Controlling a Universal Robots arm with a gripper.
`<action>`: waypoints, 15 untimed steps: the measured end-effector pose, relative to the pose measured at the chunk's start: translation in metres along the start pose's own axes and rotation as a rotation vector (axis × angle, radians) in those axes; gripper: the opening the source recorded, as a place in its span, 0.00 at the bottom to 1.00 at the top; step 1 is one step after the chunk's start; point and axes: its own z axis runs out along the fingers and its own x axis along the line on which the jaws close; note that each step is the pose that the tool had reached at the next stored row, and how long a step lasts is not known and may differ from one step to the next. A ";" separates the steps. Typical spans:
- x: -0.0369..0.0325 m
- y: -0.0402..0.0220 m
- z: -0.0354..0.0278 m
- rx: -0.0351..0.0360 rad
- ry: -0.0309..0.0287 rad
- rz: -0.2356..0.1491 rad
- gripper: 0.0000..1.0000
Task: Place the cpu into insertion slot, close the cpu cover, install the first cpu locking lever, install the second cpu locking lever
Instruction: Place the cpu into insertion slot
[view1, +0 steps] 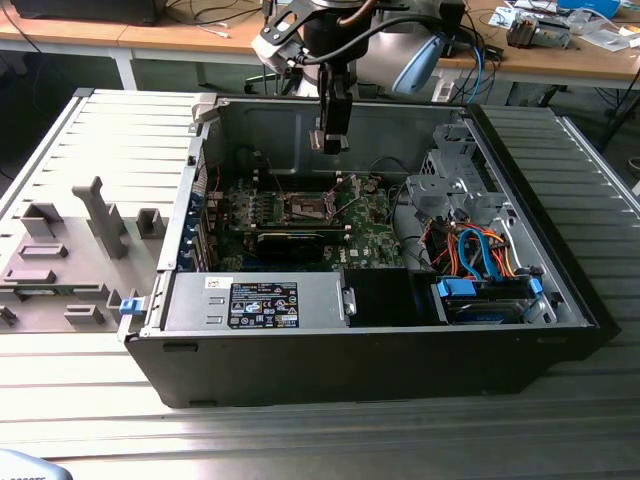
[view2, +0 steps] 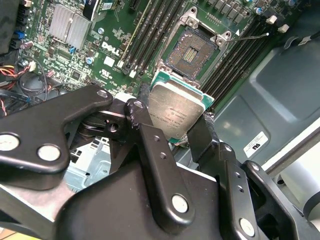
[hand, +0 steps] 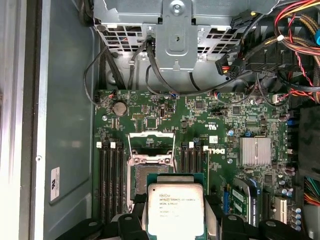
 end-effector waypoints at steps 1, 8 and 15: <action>0.0000 0.0000 0.0000 0.0001 0.0000 0.001 0.55; 0.0000 0.0000 0.0000 0.0004 -0.0003 0.009 0.55; 0.0000 0.0000 0.0000 0.0014 -0.0008 0.030 0.55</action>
